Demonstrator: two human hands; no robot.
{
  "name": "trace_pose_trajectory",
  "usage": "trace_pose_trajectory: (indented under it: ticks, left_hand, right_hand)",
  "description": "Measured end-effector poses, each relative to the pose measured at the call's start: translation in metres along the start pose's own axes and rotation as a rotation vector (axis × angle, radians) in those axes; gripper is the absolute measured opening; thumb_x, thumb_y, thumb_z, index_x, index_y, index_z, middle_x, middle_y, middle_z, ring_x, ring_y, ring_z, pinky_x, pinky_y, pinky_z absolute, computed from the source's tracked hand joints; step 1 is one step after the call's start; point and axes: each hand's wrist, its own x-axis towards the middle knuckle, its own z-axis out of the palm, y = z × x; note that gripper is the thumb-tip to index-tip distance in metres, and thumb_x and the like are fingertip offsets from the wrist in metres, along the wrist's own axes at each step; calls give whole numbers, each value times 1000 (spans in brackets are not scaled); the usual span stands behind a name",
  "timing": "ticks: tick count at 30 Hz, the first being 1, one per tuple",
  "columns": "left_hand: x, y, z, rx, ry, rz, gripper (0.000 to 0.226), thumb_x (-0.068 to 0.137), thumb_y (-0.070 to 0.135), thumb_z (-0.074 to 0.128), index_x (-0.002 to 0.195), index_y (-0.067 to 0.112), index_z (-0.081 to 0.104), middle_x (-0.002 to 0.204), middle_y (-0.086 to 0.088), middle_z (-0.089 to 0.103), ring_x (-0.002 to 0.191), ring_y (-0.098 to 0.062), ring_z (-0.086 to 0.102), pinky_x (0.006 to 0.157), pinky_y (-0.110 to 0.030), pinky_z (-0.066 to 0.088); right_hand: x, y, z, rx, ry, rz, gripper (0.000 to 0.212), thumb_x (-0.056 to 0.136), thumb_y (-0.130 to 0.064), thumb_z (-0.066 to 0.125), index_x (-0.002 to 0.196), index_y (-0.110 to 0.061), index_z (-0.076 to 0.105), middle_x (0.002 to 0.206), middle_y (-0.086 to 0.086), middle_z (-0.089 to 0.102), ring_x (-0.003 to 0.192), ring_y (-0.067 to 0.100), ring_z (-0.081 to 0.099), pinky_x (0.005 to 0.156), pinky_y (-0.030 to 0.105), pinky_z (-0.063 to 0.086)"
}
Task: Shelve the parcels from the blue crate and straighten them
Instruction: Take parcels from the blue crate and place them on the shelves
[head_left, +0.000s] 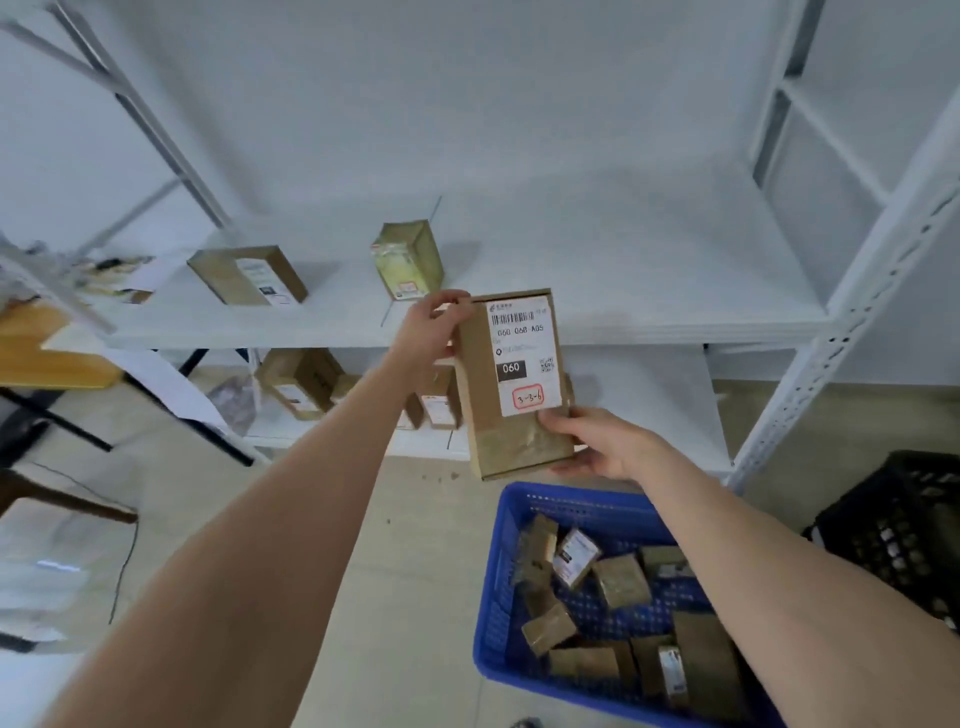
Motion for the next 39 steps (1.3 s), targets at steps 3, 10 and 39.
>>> trace_pose_trajectory:
  ticks: [3,10,39]
  left_hand:
    - [-13,28,-19,-31,20,90,13,95,17,55,107,19,60,91,-3,63,81,-18,59,72,-33,54]
    - [-24,60,-45,244,181,269,30,91,10,55,118,16,66,118,-5,65,110,-22,59,99,-32,46]
    - [-47,50,-132,409,90,275,48,83,2,58,129,16,59,130,-2,58,117,-23,55,96,-28,46]
  right_hand:
    - [-20,-21,15,78,67,-64,37,83,-18,73,115,-4,60,102,12,69,91,23,69,70,33,61]
    - [-51,-40,44,182,206,-156,17,87,4,64,102,-2,59,94,15,67,83,23,68,57,27,60]
    - [-61,-8,151,272,298,-161,24,83,2,70,101,-5,57,105,15,69,92,25,68,66,29,59]
